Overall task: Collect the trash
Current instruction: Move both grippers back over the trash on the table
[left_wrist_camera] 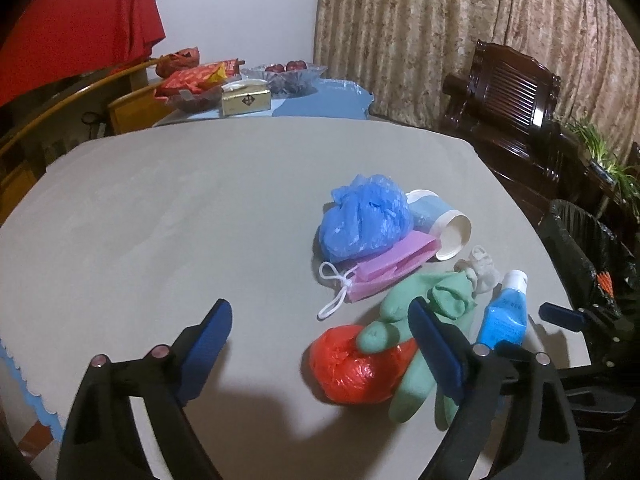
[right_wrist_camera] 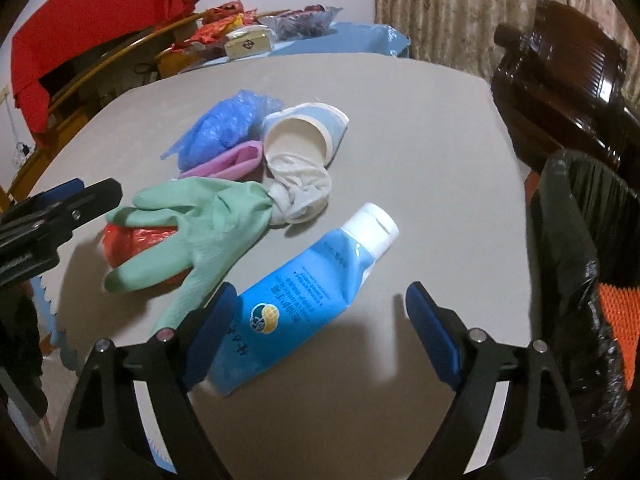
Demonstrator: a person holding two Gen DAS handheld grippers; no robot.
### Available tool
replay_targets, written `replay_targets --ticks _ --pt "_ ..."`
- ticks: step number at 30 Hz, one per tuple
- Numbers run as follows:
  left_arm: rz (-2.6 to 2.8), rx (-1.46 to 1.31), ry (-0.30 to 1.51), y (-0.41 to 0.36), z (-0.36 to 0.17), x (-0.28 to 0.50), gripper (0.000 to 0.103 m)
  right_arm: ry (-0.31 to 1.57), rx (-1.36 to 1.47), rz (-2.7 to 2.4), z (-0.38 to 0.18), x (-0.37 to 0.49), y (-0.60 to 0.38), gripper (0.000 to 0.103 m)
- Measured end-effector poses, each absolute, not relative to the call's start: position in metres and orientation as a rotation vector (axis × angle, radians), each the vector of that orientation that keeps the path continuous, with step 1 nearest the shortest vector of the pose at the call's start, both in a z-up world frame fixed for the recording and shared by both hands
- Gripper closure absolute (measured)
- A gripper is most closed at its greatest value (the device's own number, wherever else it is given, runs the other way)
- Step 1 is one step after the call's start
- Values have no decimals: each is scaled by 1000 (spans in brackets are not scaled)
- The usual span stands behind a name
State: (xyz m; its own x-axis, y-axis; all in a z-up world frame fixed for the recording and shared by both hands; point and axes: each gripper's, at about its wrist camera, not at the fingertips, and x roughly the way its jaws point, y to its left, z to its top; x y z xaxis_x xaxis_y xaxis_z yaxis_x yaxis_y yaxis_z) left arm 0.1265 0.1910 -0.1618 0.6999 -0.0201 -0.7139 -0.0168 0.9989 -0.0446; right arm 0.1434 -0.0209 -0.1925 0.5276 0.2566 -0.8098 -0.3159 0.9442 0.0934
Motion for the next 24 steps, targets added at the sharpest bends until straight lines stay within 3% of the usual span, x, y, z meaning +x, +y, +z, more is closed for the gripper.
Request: replay_targets --ticks 9,24 --pt "9 -69 801 194 -162 131 17 954 -148 292 -207 149 6 12" --pt "-15 -75 805 183 -163 134 17 979 -139 268 -200 144 -46 16"
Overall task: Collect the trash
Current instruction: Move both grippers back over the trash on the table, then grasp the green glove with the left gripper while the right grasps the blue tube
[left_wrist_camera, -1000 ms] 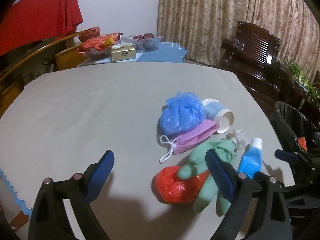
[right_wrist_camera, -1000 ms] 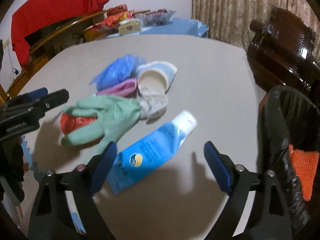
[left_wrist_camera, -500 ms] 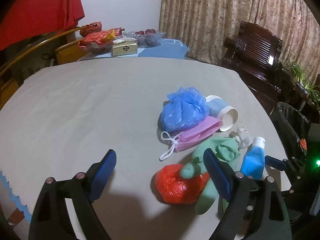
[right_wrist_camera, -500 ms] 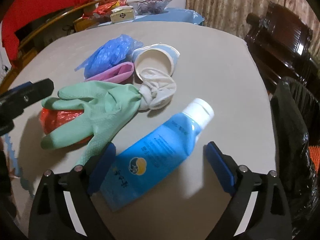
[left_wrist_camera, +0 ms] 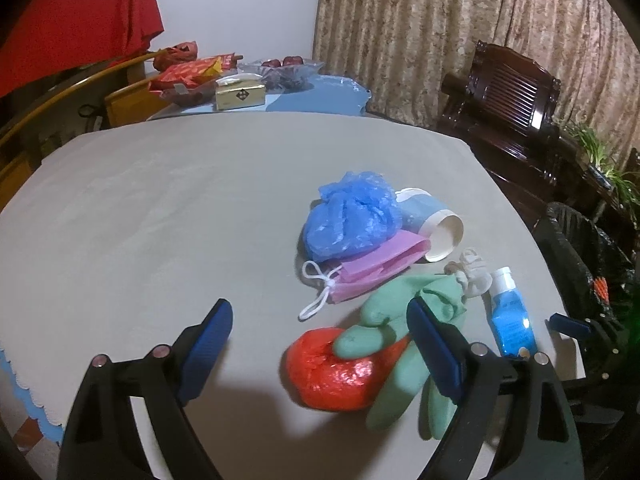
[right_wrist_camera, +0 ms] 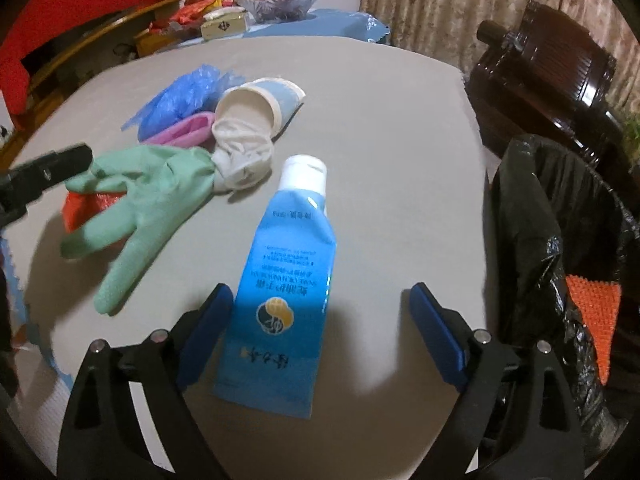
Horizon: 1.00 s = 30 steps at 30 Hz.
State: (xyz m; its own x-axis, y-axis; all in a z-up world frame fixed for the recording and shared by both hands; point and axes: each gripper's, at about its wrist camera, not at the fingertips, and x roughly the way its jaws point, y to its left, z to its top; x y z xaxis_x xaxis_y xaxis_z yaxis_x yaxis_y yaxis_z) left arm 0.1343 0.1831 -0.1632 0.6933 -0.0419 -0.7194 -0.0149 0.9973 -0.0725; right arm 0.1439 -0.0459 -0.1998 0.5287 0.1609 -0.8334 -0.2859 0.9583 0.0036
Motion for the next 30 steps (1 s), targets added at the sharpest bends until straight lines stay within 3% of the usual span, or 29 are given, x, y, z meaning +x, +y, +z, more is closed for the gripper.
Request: replay_targets --ticks 5,15,17,18,30 --pt "-17 -70 798 180 -161 135 18 941 -93 299 -191 161 -40 20" --pt "-34 -74 793 175 -158 142 21 947 -85 279 -200 191 -30 46" --pt "-39 -71 795 173 -158 144 22 947 -86 282 -200 192 -31 64" --pt "-42 -71 797 170 -158 145 25 950 -87 283 -199 193 -32 66" --pt "-148 -7 810 129 -159 156 32 1016 18 341 -178 194 -60 67"
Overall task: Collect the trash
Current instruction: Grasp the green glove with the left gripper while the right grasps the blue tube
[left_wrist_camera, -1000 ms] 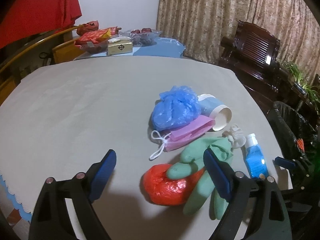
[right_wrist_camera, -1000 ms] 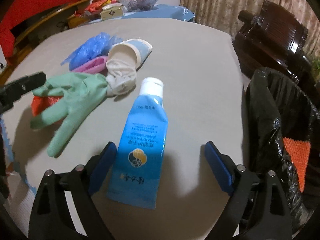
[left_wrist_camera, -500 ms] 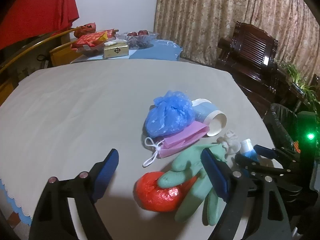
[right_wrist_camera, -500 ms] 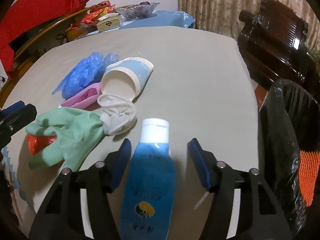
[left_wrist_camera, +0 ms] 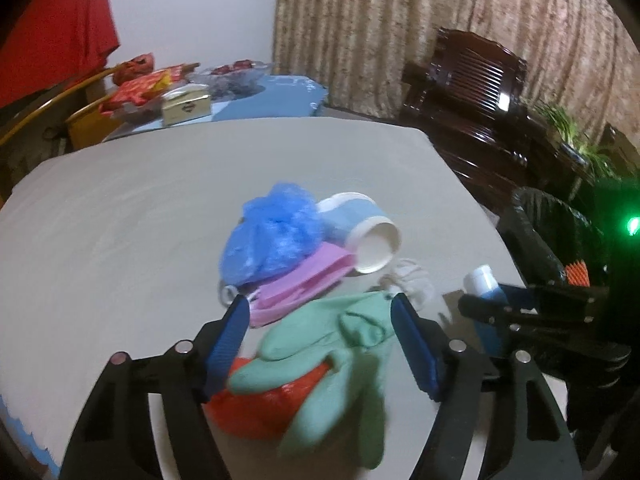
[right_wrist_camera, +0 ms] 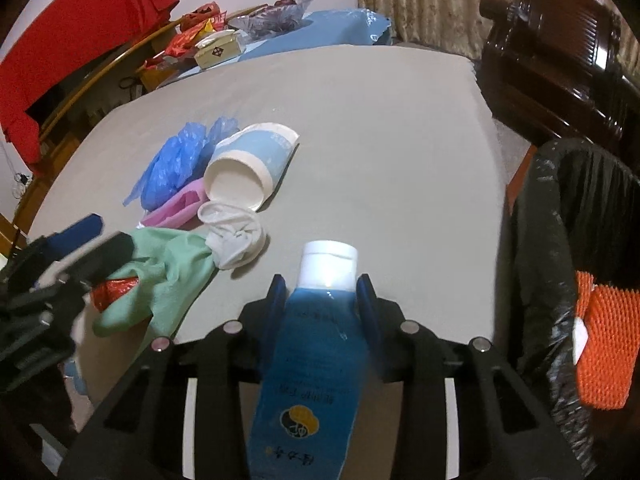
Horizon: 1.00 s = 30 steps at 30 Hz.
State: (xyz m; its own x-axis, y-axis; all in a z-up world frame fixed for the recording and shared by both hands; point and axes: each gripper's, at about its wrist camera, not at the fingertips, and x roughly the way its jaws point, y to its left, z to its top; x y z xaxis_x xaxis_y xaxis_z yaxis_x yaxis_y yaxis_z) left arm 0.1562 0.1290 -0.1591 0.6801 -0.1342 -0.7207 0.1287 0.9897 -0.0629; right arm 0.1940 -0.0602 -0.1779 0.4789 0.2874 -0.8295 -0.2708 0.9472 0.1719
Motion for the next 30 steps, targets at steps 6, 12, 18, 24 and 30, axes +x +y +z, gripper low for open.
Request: replay_targets --ticks 6,12,18,24,30 --pt "-178 -2 843 113 -172 169 44 990 20 345 -166 197 -69 67" --pt "-213 -4 879 105 -181 175 51 995 23 335 -167 200 -75 67" --pt "-225 73 885 90 -187 171 71 989 31 335 -165 202 -75 67" --pt "-193 60 842 94 -180 167 81 987 46 337 -161 200 -78 67" --pt "-177 46 742 93 -150 157 84 960 60 349 -143 194 -83 68"
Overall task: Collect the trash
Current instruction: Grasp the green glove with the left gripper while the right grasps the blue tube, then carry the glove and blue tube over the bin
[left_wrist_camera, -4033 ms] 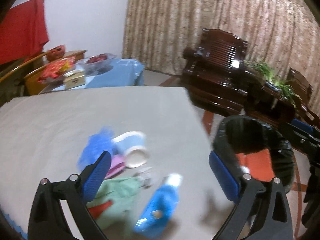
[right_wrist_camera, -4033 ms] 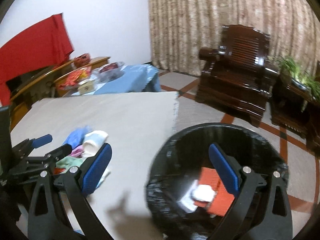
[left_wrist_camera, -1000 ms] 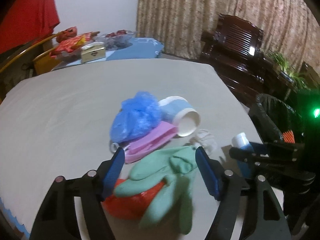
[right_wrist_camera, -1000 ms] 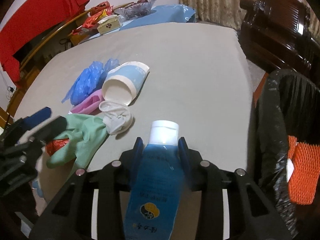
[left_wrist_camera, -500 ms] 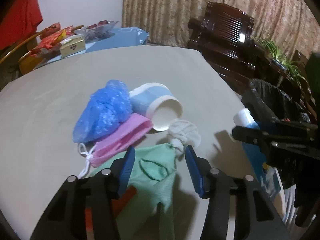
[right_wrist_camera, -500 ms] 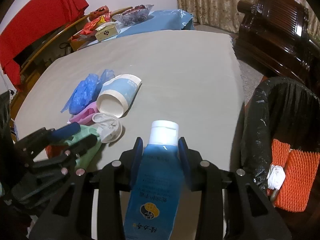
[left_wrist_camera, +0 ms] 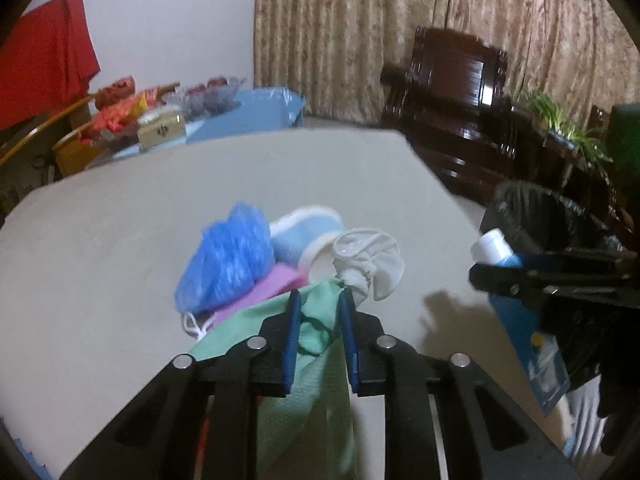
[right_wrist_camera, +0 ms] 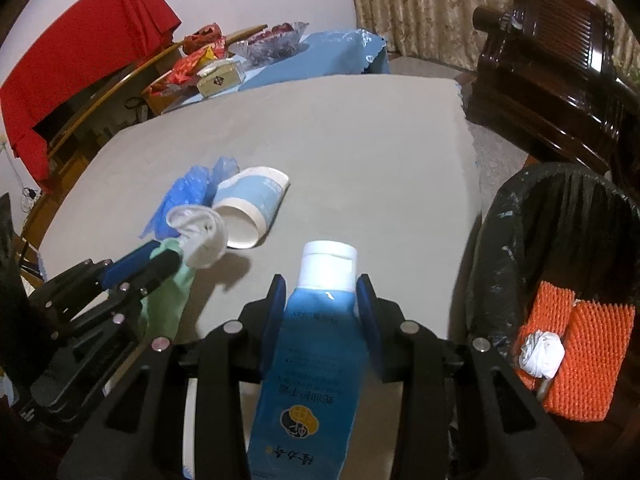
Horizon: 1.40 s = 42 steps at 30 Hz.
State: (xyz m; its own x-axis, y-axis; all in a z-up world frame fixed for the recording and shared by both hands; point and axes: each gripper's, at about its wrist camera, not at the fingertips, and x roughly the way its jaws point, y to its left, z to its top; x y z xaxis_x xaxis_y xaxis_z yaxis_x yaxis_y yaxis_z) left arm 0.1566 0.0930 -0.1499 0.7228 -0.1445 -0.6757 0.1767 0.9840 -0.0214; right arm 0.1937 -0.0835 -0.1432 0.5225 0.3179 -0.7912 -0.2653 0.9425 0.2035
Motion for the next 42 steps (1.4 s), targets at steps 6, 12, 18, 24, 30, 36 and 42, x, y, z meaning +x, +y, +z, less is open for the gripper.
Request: replay_targets --ticks 6,12,18,24,30,36,42 --pt "-178 43 660 77 -127 148 85 930 70 333 -122 187 -95 68" --pt "-176 10 656 68 -118 148 87 894 64 311 -103 180 -107 68" --pt "-187 -10 641 60 -107 146 88 854 73 297 -85 171 -123 68" --pt "-199 -33 630 55 -98 146 89 833 89 280 -71 168 -140 68" --pt "-228 -35 612 38 -89 147 90 813 99 241 -61 164 -162 68" --pt "-271 -34 602 14 -79 152 90 792 109 187 -51 159 -189 68" --pt "-338 -22 596 -20 -72 160 90 768 125 123 -45 154 -223 68"
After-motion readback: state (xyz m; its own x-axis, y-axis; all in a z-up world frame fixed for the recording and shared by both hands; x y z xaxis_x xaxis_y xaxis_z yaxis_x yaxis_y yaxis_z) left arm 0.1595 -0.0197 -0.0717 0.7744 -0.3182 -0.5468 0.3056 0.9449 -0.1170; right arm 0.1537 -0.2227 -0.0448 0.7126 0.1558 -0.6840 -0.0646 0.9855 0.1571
